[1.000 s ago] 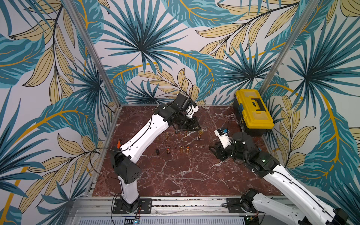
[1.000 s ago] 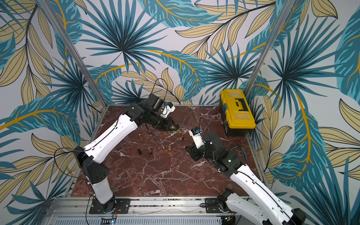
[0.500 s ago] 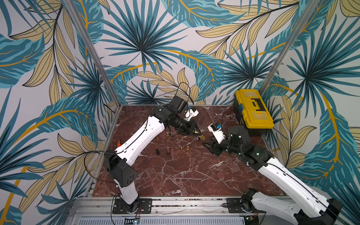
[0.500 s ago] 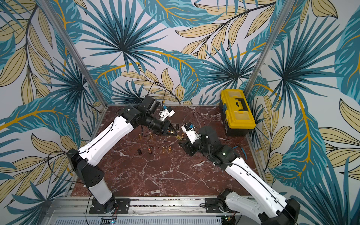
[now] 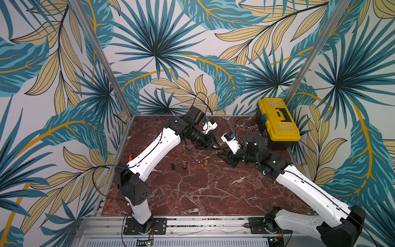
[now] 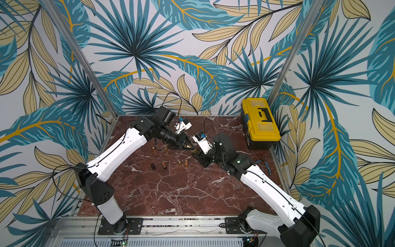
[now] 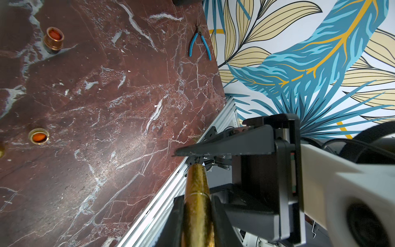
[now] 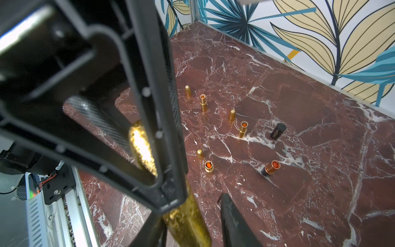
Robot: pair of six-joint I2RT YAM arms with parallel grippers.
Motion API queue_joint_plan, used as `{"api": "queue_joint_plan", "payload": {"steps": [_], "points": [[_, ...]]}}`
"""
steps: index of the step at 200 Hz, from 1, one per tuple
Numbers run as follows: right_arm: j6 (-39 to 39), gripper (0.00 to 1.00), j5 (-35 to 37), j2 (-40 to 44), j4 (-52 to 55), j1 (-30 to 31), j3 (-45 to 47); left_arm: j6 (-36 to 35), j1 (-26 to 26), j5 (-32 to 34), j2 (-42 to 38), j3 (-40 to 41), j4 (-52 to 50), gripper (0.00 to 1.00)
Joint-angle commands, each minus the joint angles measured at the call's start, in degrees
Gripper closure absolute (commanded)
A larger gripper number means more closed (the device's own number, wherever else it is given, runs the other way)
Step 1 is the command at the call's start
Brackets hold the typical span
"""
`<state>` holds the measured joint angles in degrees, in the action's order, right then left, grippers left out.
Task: Open the lipstick cap
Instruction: Open the cover of the lipstick.
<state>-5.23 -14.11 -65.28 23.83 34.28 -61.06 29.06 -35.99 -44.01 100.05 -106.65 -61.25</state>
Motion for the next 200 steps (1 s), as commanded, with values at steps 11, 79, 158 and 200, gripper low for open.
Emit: {"api": "queue_joint_plan", "payload": {"steps": [11,79,158,200], "points": [[-0.74,0.76,-0.04,-0.01,-0.06,0.09,-1.64,-0.37,0.17,-0.58,-1.62,0.14,-0.1,0.98],[0.52,0.91,0.14,2.18,1.3,0.1,0.9,-1.41,2.73,-1.71,0.37,-2.21,-0.14,1.0],[1.38,0.94,4.07,4.92,4.88,0.86,4.28,-2.16,9.0,-5.28,1.54,-7.23,-0.14,1.0],[0.88,0.95,5.85,3.41,7.49,2.18,3.36,-3.76,11.55,-7.91,1.68,-7.87,-0.6,1.0]]}}
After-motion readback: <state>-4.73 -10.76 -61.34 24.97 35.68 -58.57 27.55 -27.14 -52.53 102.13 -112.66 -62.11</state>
